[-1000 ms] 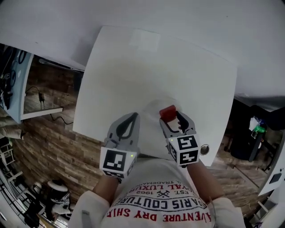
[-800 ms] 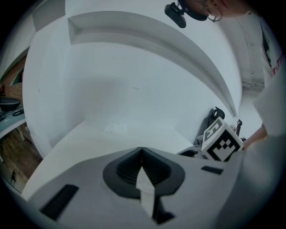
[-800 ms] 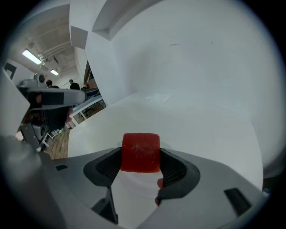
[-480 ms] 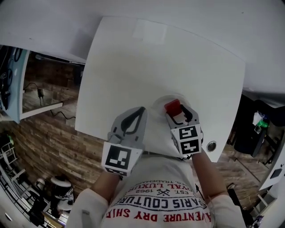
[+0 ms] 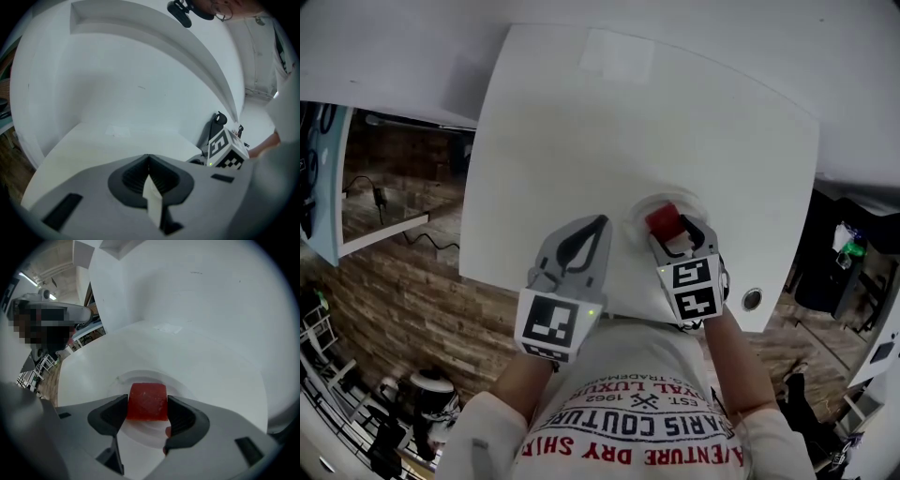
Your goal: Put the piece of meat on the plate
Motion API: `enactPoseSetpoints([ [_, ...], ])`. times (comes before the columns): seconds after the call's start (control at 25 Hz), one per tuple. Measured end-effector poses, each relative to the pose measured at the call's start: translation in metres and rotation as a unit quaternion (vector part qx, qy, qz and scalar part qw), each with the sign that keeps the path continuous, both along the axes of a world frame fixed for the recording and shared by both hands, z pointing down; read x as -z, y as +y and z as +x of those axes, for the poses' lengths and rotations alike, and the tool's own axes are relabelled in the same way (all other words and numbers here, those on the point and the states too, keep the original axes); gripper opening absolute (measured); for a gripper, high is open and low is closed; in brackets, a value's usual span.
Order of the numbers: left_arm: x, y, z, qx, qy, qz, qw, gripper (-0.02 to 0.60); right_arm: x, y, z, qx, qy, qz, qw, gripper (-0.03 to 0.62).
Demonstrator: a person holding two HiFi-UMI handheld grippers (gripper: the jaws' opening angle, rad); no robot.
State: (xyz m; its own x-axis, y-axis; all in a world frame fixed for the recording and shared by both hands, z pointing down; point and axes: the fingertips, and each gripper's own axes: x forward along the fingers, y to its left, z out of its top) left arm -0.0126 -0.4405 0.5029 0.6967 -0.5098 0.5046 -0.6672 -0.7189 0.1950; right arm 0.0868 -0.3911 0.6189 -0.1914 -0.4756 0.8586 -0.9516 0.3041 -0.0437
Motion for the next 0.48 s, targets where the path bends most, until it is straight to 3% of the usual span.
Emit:
enactPoseSetpoints([
  [0.32,-0.0020,-0.0013,-0.0079,0.007,0.000,-0.010,0.9999,0.003,-0.0031,-0.0005,-0.0015,-0.013,-0.004,0.004,1.000,0.275],
  [0.48,-0.0014,-0.0030,-0.0104,-0.007,-0.003,0.001,1.0000,0.003,0.0044,-0.0073,-0.0080,-0.006,-0.002,0.034,0.999,0.290],
])
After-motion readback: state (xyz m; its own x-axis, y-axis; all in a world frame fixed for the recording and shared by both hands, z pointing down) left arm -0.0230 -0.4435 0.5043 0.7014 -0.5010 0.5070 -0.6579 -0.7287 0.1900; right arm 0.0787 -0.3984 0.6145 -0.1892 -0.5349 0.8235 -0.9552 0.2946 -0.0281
